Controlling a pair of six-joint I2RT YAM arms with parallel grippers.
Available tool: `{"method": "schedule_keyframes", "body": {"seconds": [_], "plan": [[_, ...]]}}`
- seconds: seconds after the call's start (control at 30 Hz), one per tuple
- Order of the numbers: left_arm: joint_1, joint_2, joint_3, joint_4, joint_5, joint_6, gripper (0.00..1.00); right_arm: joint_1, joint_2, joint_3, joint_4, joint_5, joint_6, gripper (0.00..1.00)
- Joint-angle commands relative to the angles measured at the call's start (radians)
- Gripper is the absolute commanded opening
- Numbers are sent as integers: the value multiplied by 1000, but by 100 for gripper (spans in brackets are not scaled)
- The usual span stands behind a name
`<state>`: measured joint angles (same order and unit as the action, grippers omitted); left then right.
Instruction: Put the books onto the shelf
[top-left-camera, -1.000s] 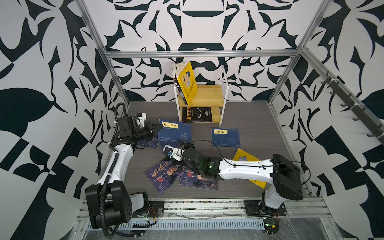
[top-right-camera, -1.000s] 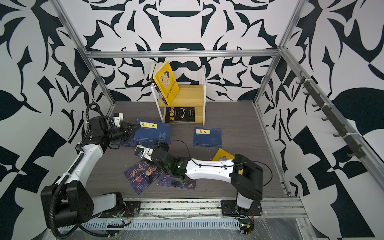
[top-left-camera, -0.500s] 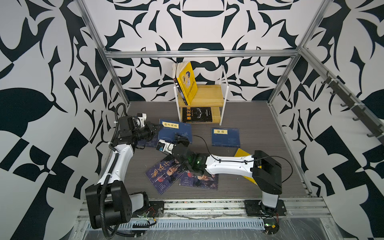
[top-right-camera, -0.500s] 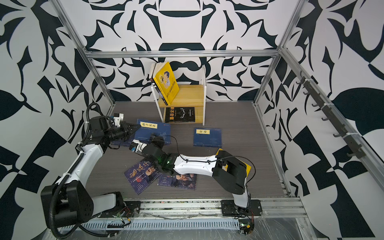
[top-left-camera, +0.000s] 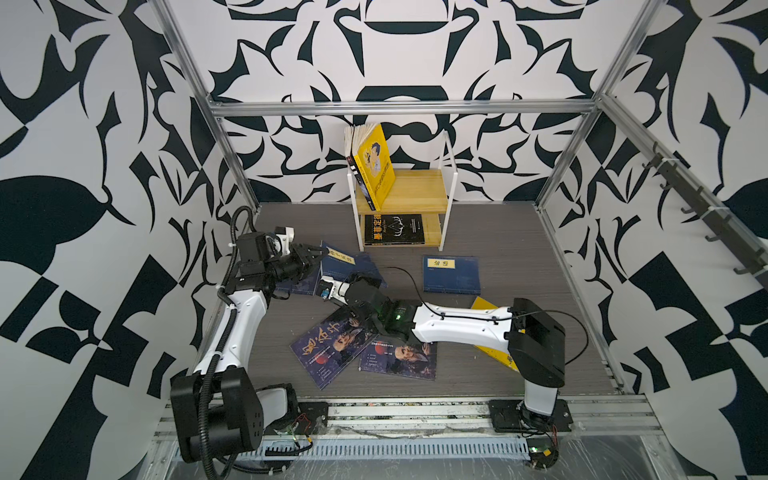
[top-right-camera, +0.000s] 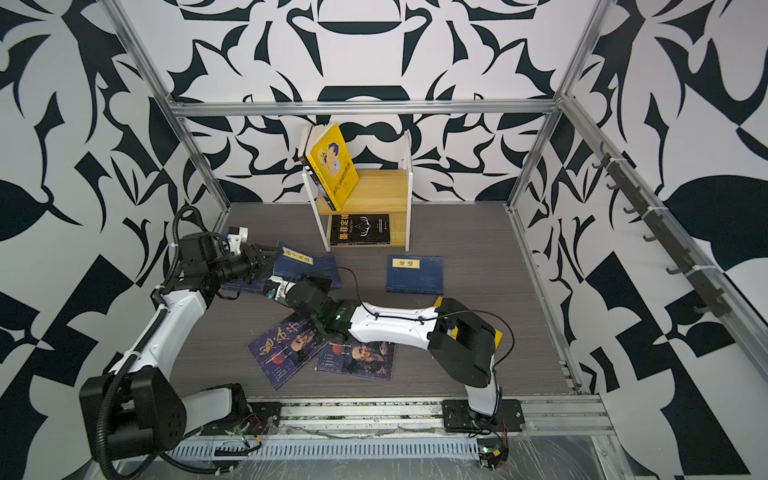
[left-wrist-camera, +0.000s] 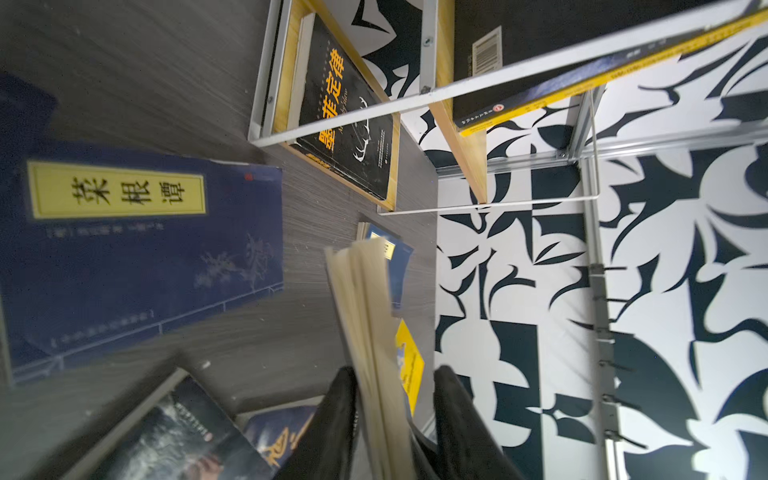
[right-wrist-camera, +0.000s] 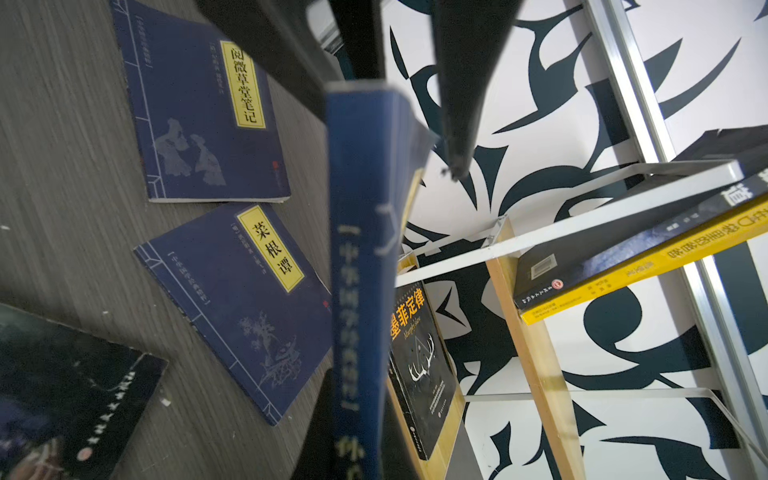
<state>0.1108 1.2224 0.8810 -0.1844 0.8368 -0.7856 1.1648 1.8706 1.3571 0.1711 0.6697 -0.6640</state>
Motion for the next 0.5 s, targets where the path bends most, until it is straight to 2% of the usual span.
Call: {"method": "schedule_keyframes", "body": {"seconds": [0.0,0.07,0.13,0.37,0.47], "plan": [[-2,-23,22,0,6,17,50,-25,-83,-23,-21,0,31,0],[0,-27,39,-37,-4,46,72,-29,-106,-34,-37,13,27,0],[2,-25,53,-73,-2,88,100,-38,-130,-54,-44,13,21,0],[4,-23,127,-190,-40,210,100,-109,-218,-83,-197,-12,-51,0],[3,-22,128,-210,-91,261,99,-148,-271,-105,-235,-71,-86,0]]}}
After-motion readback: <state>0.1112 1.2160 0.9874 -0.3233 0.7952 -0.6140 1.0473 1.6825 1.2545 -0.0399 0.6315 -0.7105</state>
